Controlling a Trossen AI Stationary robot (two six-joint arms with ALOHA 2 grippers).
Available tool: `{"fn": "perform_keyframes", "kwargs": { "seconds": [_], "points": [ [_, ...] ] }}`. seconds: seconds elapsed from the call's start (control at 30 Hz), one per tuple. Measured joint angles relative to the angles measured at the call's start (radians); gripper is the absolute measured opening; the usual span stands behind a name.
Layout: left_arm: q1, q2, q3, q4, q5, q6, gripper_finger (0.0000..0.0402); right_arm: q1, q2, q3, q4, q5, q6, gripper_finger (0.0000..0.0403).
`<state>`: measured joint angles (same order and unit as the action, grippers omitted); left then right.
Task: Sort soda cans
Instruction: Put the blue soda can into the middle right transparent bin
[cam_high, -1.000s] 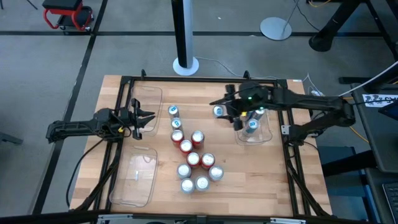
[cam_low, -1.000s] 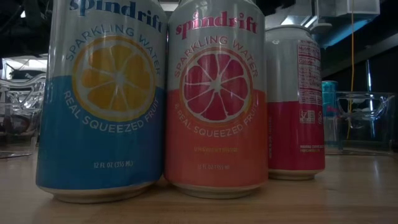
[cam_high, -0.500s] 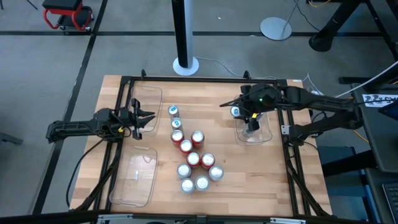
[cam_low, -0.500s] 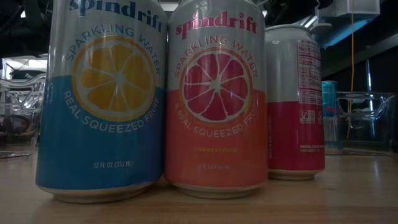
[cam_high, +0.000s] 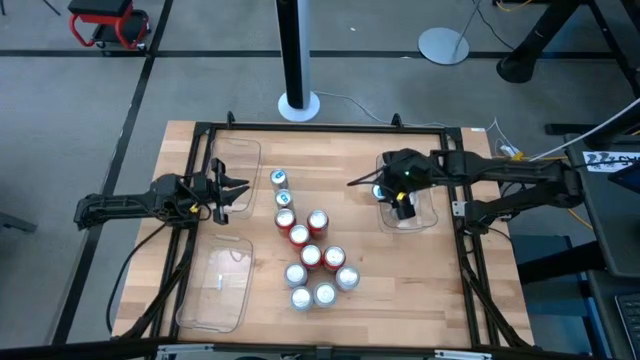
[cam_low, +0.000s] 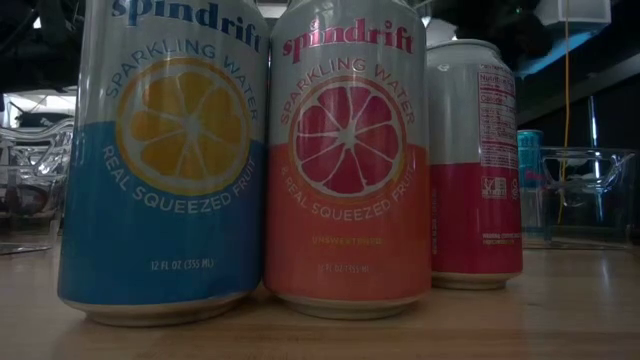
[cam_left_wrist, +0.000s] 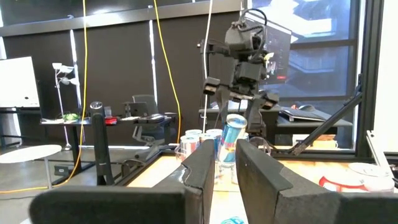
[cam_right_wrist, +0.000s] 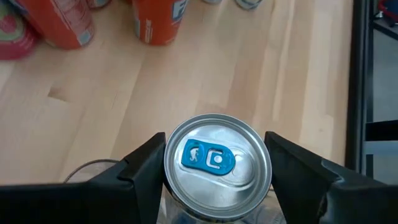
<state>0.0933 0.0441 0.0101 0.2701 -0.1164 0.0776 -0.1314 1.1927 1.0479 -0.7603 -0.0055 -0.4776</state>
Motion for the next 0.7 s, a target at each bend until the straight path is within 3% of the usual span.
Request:
{"fn": "perform_keyframes", "kwargs": {
  "seconds": [0.7],
  "points": [
    [0.0, 0.0, 0.0, 0.001, 0.0, 0.0, 0.0059, -0.008, 0.0, -0.151, 0.092, 0.021, -0.027, 0.0236]
  ]
}}
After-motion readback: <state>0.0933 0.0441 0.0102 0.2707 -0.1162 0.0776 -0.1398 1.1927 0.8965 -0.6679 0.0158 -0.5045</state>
